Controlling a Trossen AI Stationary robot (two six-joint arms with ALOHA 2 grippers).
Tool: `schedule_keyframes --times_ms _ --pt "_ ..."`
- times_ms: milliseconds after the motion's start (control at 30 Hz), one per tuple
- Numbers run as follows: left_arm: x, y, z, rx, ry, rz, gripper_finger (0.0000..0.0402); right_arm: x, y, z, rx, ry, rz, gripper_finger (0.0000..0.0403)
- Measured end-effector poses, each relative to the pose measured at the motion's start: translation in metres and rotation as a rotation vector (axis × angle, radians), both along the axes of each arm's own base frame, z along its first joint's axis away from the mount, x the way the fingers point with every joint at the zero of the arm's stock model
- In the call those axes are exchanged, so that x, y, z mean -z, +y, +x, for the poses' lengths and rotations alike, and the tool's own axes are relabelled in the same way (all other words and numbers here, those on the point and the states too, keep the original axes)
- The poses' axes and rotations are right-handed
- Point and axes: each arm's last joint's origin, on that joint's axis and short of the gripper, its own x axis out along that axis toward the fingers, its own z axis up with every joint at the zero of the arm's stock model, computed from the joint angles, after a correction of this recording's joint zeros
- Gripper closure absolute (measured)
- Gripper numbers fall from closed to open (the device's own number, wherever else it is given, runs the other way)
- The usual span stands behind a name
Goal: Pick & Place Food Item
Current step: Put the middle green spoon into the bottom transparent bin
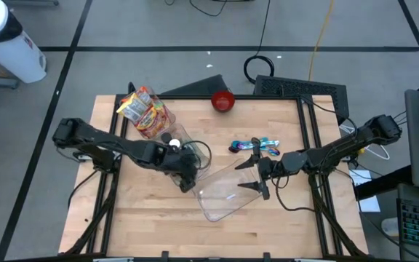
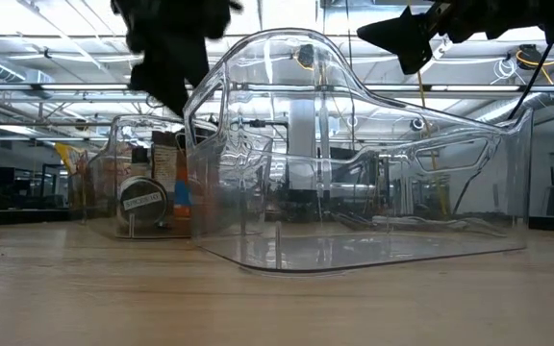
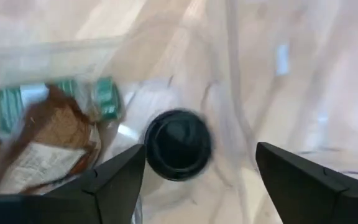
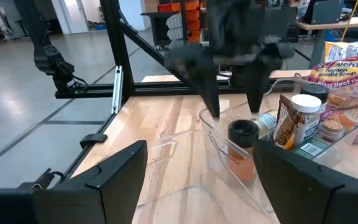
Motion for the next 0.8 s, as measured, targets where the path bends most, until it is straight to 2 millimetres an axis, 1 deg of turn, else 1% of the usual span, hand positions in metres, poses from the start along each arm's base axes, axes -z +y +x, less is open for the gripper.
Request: schedule_keyframes --times_ms 133,300,367,500,567,633,700,800 --pt "-0.033 0.01 -0.018 0.01 -0.11 0.001 0.0089 0.0 0.0 0.0 -0.001 -0.003 -0.01 0.0118" --pt "-0.072 0.024 -0.051 -0.011 -0.238 0.015 0.0089 -0.002 -0.001 -0.002 -0.002 -0.007 -0.018 0.0118" --pt "-0.083 0.025 -0.062 0.005 -0.29 0.085 0.0089 -0.005 -0.002 -0.006 -0.004 -0.002 -0.036 0.012" --pt "-0.101 0.029 -0.085 -0.069 -0.387 0.217 0.0089 -0.013 -0.006 -0.018 0.005 0.014 -0.04 0.0122" --pt "-0.101 0.03 -0.097 -0.105 -0.417 0.263 0.0089 -0.016 -0.009 -0.025 0.026 0.03 -0.049 0.0122" --pt "-0.092 0.031 -0.105 -0.128 -0.437 0.29 0.0089 -0.018 -0.013 -0.033 0.06 0.056 -0.062 0.0122" --pt "-0.078 0.033 -0.11 -0.146 -0.482 0.289 0.0089 -0.018 -0.017 -0.04 0.106 0.094 -0.067 0.0125" --pt "-0.047 0.037 -0.12 -0.141 -0.537 0.274 0.0089 -0.014 -0.023 -0.052 0.221 0.175 -0.047 0.0129"
